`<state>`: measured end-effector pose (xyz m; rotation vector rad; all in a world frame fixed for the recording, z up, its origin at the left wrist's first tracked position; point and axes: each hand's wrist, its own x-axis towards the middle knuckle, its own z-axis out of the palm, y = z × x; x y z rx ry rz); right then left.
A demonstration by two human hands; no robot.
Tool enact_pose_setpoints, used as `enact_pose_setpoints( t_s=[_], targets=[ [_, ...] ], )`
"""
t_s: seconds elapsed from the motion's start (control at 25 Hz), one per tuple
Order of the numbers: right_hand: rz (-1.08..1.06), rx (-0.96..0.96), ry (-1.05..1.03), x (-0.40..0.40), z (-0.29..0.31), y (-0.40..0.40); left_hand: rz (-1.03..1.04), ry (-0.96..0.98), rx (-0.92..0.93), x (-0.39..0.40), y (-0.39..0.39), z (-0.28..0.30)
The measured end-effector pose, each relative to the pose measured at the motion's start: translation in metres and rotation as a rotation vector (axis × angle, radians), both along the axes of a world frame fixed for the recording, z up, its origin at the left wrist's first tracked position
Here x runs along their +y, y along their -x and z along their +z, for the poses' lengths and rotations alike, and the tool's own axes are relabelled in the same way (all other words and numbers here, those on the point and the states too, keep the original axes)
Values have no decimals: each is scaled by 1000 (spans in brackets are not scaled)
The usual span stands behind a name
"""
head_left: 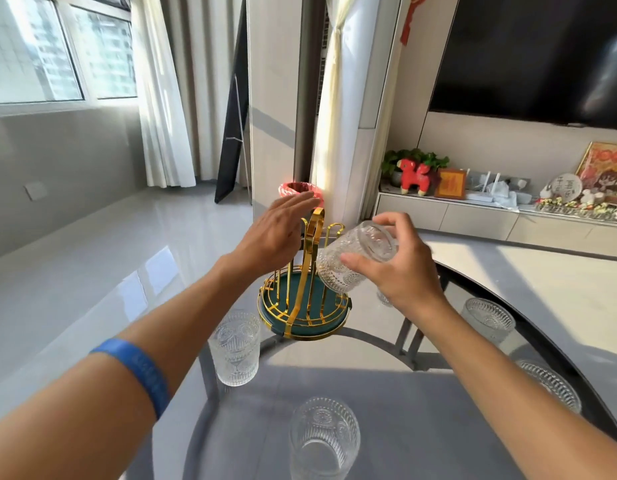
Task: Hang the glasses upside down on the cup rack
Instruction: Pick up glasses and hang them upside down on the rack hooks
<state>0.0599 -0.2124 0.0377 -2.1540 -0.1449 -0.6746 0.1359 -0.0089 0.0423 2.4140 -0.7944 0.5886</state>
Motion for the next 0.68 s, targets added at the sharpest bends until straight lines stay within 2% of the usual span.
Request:
enact_pose_setpoints(
  t_s=[0.08,0.16,0.32,0.48,0.6,0.68],
  targets=[
    [38,-8,181,10,-5,-16,-69,-206,25,-1,-18,-3],
    [74,-5,301,18,-12,-28,-76,-254,11,-1,-26,-8],
    [136,98,457,25,-32,-41,-71,-189,-18,0,-32,-13],
    [143,182,422,22,-41,-44,-74,-134,16,-4,-29,-19],
    [166,210,431,21,-42,-44,-78,-91,120,-8,-18,-17],
    [168,238,465,20,-42,-39,-10,3,160,-5,3,-18]
  ],
)
